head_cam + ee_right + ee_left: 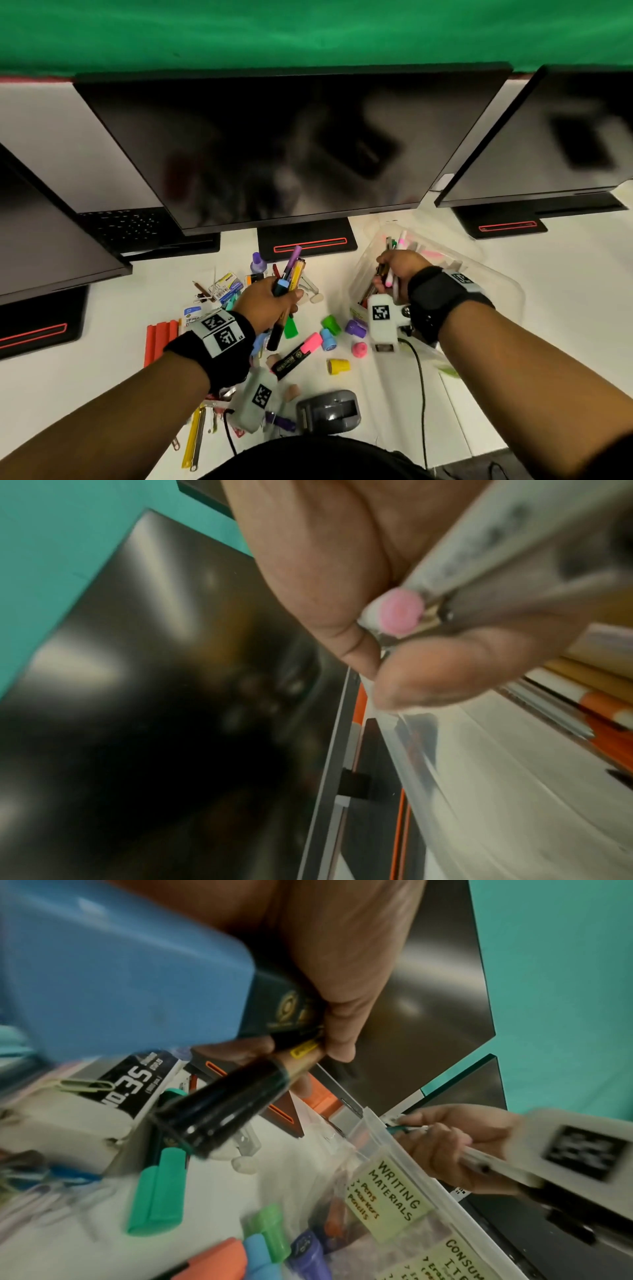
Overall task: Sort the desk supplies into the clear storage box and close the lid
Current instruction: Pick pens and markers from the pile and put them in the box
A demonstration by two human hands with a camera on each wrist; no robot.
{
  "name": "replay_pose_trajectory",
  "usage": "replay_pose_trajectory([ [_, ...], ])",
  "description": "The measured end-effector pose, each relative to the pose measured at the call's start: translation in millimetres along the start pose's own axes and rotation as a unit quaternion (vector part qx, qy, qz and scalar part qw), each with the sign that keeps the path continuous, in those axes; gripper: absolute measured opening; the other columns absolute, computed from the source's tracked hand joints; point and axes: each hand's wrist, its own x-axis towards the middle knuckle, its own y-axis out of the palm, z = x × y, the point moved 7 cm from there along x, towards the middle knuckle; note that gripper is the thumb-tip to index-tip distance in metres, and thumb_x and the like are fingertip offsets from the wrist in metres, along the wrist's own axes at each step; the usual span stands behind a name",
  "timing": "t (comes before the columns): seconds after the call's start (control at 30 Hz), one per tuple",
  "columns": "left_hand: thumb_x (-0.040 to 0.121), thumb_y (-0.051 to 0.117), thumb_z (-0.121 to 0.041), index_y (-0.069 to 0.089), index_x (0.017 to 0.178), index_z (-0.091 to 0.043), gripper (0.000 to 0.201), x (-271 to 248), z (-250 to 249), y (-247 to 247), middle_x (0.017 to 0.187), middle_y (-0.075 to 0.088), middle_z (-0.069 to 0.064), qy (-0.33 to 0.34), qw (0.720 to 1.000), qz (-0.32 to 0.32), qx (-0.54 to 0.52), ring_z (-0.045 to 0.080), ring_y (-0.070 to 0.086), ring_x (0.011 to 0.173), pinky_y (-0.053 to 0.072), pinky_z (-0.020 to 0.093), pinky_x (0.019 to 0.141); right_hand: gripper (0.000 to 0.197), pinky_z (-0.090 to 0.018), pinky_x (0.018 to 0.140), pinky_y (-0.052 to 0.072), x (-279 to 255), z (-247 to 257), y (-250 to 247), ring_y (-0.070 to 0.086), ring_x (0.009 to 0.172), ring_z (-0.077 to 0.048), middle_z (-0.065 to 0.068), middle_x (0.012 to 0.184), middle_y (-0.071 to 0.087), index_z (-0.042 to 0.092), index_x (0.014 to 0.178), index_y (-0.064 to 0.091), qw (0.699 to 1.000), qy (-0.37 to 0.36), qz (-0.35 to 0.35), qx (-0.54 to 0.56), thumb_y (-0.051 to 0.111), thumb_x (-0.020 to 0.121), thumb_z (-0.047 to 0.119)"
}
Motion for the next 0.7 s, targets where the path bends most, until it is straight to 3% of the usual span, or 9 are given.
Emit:
replay_pose_trajectory([
  [0.07,0.089,0.060,-0.030,0.060,0.083,-0.017,0.015,0,-6,1,0.073,0.066,-0.002,0.006,1.000,-0.001,0.016,0.006,0.059,0.064,0.039,0.017,0.056,0.024,-0.027,0.037,0.052,8,7,7,0.048,0.057,-0.024,-0.014,0.068,0.046,-0.003,0.078,0.049,1.000,-0.006,0.009,-0.022,0.040,0.096,0.010],
  [0.13,0.089,0.060,-0.032,0.061,0.089,-0.014,0.018,1,-10,1,0.070,0.065,-0.004,0.011,0.999,-0.002,0.035,0.004,0.058,0.063,0.037,0.016,0.055,0.025,-0.038,0.069,0.059,14,13,13,0.057,0.073,-0.027,-0.013,0.085,0.055,-0.005,0.111,0.054,0.996,-0.031,0.011,-0.083,0.048,0.092,0.009],
  [0.23,0.088,0.059,-0.035,0.061,0.087,-0.013,0.022,2,-12,3,0.066,0.063,-0.003,0.006,0.999,0.015,0.049,0.008,0.058,0.061,0.039,0.018,0.056,0.041,-0.043,0.102,0.046,9,20,21,0.056,0.111,-0.034,-0.020,0.119,0.055,-0.004,0.129,0.049,0.963,-0.065,-0.005,-0.261,0.052,0.091,0.011],
  [0.37,0.086,0.064,-0.031,0.057,0.075,-0.014,0.021,4,-18,11,0.060,0.059,0.000,-0.011,0.999,0.023,0.035,0.013,0.056,0.055,0.049,0.016,0.054,0.036,-0.031,0.087,0.045,-2,23,17,0.055,0.115,-0.032,-0.019,0.128,0.057,-0.002,0.120,0.059,0.915,-0.120,-0.031,-0.383,0.057,0.089,0.016],
  [0.47,0.080,0.070,-0.025,0.058,0.082,-0.011,0.019,10,-28,22,0.056,0.058,0.001,-0.015,0.999,0.032,0.008,0.016,0.056,0.049,0.056,0.032,0.067,0.034,-0.028,0.081,0.043,-16,15,11,0.059,0.107,-0.029,-0.017,0.123,0.061,-0.001,0.115,0.063,0.894,-0.164,-0.004,-0.417,0.057,0.088,0.019],
  [0.53,0.077,0.072,-0.027,0.056,0.081,-0.014,0.021,15,-39,34,0.058,0.061,0.000,0.005,0.997,0.050,0.053,0.016,0.061,0.050,0.057,0.035,0.071,0.035,-0.026,0.091,0.042,-31,10,7,0.056,0.114,-0.025,-0.010,0.124,0.062,0.007,0.118,0.063,0.840,-0.240,-0.004,-0.487,0.056,0.088,0.023],
  [0.6,0.076,0.073,-0.029,0.056,0.085,-0.016,0.023,17,-53,49,0.065,0.065,0.002,0.024,0.994,0.072,0.082,0.017,0.065,0.057,0.057,0.035,0.072,0.040,-0.026,0.099,0.039,-44,0,-3,0.053,0.117,-0.024,-0.007,0.123,0.061,0.015,0.121,0.061,0.751,-0.323,-0.030,-0.575,0.052,0.086,0.031],
  [0.67,0.076,0.073,-0.030,0.058,0.089,-0.016,0.024,18,-67,62,0.077,0.068,0.005,0.047,0.990,0.082,0.104,0.021,0.068,0.069,0.057,0.037,0.075,0.052,-0.030,0.104,0.038,-50,-18,-11,0.050,0.119,-0.023,-0.002,0.119,0.062,0.020,0.117,0.062,0.662,-0.364,-0.032,-0.654,0.036,0.081,0.047],
  [0.7,0.076,0.072,-0.032,0.059,0.089,-0.015,0.025,19,-75,69,0.082,0.068,0.007,0.063,0.986,0.081,0.128,0.024,0.068,0.075,0.056,0.038,0.078,0.062,-0.031,0.107,0.036,-49,-28,-16,0.049,0.121,-0.022,0.000,0.119,0.063,0.021,0.117,0.063,0.641,-0.373,-0.016,-0.671,0.029,0.076,0.054],
])
